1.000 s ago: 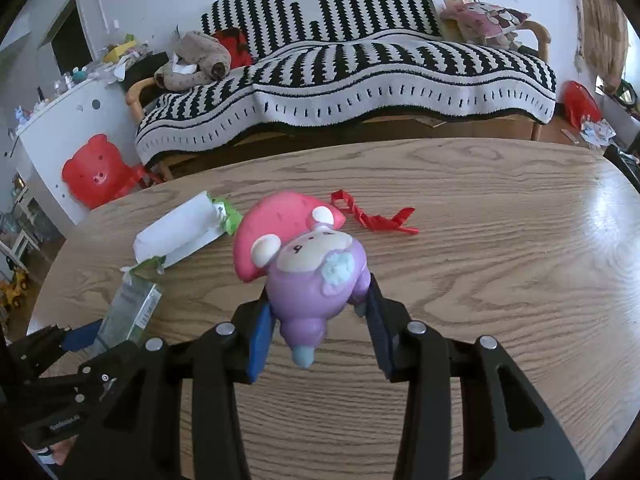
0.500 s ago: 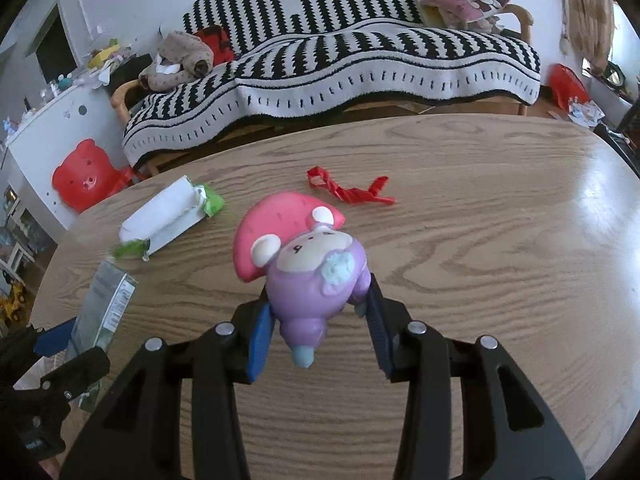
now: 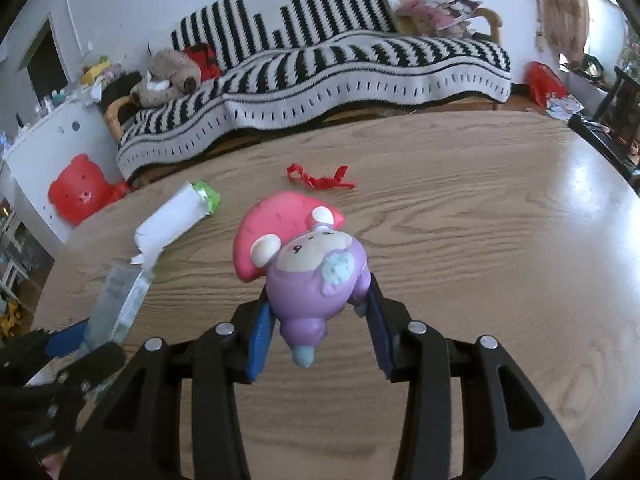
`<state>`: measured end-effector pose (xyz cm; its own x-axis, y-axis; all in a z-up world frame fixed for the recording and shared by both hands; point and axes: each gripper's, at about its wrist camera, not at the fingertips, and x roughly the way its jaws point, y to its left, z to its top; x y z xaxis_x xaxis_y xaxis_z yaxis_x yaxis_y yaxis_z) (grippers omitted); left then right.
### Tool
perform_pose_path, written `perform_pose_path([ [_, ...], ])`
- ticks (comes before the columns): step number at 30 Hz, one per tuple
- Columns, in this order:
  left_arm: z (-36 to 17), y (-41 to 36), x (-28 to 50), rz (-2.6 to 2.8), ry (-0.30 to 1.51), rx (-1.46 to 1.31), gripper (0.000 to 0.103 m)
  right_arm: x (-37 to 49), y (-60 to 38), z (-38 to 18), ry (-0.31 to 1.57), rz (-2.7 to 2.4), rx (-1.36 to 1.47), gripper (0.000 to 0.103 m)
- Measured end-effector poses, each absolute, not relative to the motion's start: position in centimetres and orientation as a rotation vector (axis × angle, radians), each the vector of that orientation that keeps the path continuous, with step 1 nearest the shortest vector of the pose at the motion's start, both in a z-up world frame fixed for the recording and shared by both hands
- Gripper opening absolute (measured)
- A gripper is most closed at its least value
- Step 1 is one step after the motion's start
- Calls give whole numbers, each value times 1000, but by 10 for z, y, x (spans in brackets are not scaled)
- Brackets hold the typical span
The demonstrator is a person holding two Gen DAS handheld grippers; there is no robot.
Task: Collect trash
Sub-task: 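Carry the card and toy to the black bin and open both tools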
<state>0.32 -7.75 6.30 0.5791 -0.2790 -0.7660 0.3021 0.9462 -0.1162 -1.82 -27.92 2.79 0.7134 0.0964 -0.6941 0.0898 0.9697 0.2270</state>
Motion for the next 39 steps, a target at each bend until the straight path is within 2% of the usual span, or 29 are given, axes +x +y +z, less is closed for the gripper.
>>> perform_pose_path([
  [11, 138, -147, -85, -478, 780, 90, 54, -136, -317, 111, 616, -22, 236, 42],
  [17, 141, -225, -157, -640, 765, 199, 54, -234, -389, 133, 544, -148, 290, 43],
  [22, 125, -283, -207, -767, 798, 245, 54, -307, -442, 125, 555, -250, 326, 43],
  [27, 101, -325, -237, -835, 841, 309, 54, -355, -470, 98, 601, -304, 352, 43],
  [31, 69, -346, -250, -856, 913, 326, 55, -378, -487, 49, 692, -347, 385, 43],
  [39, -83, -390, -263, -807, 1248, 497, 54, -380, -517, -99, 1000, -381, 569, 43],
])
